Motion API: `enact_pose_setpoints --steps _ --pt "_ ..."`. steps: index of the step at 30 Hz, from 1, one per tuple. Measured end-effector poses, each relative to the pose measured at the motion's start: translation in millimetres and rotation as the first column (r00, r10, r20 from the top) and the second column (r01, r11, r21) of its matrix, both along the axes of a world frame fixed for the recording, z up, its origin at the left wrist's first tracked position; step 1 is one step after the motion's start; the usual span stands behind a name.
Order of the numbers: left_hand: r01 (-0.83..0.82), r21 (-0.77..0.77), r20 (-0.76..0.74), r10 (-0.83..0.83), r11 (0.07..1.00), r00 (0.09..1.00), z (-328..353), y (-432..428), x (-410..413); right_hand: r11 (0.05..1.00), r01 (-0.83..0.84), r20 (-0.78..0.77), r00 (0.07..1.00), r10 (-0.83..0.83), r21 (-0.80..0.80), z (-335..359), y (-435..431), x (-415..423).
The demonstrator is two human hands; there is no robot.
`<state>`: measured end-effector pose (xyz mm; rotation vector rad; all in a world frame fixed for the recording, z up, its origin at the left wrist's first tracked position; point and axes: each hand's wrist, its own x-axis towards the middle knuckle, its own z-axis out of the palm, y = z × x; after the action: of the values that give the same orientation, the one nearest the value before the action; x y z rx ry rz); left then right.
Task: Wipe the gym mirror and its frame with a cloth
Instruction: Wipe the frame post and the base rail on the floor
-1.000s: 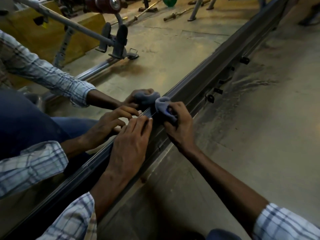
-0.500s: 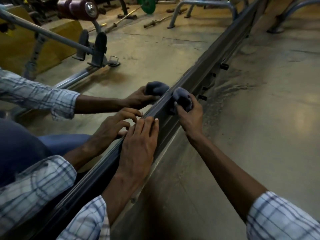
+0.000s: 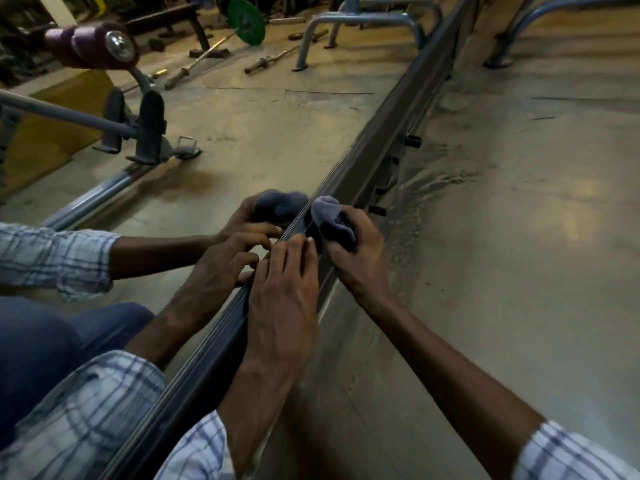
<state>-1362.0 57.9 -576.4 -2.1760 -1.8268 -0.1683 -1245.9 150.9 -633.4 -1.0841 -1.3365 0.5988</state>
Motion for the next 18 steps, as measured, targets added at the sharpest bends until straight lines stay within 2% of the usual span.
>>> enact_pose_setpoints --steps 3,8,12,15,18 --pt "-0.027 -0.058 0.01 0.028 0.998 1.0 4.3 9.4 11.4 0.994 0.053 -0.078 0.995 -0.06 -0.094 7.7 25.0 15.2" --pt "0.027 -0.087 0.094 -0.019 0.996 0.995 9.2 27.0 23.9 0.991 0.037 -0.004 0.999 -0.037 -0.13 19.9 44.3 26.1" --pt "0.012 -0.138 0.114 0.004 0.99 0.994 17.9 47.5 33.4 0.972 0.094 -0.049 0.993 -0.107 -0.215 33.3 68.7 37.3" --pt "-0.014 -0.202 0.075 0.029 0.979 0.997 20.7 62.3 39.5 0.956 0.113 -0.014 0.992 -0.121 -0.269 45.0 77.1 42.0" --pt "-0.063 -0.307 0.015 0.071 0.95 0.997 24.1 74.6 43.7 0.97 0.094 0.051 0.995 -0.084 -0.222 39.5 67.3 38.7"
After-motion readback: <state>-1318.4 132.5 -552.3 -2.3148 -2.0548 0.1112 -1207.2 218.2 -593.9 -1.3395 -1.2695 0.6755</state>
